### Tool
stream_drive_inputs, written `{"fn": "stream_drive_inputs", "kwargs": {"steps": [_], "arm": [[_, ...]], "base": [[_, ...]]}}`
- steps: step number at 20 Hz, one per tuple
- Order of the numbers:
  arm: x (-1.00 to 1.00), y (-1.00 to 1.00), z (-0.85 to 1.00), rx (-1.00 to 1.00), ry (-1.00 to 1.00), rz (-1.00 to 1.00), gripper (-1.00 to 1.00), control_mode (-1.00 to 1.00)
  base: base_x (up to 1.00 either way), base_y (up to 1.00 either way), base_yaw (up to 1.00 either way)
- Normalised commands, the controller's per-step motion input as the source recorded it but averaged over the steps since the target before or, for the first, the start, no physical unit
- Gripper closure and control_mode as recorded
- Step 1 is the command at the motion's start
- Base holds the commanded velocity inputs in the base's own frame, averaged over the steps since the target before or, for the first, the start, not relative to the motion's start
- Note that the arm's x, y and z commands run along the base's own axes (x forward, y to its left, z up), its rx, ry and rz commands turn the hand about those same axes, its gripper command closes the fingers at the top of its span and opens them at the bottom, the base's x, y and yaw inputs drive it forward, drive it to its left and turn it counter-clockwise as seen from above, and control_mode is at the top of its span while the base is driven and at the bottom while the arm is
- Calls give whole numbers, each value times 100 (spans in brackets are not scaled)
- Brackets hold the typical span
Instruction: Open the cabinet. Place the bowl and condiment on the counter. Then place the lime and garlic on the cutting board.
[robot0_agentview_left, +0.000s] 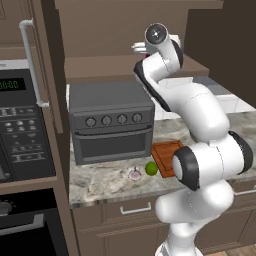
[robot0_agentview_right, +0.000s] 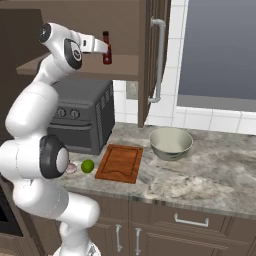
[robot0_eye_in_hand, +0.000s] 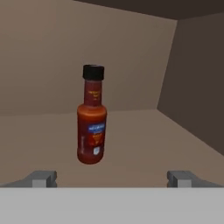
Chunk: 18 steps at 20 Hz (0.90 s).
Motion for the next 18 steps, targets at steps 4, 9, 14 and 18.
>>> {"fn": "stream_drive_inputs", "kwargs": {"steps": [4,9,14,18], "arm": [[38,0,0,0,1,-2,-100,-100],[43,0,0,0,7,0,-100,-100],[34,0,0,0,6,0,-100,-100],[18,0,0,0,2,-3,-100,-100]], "base": [[0,0,0],[0,0,0],[0,0,0],[0,0,0]]}}
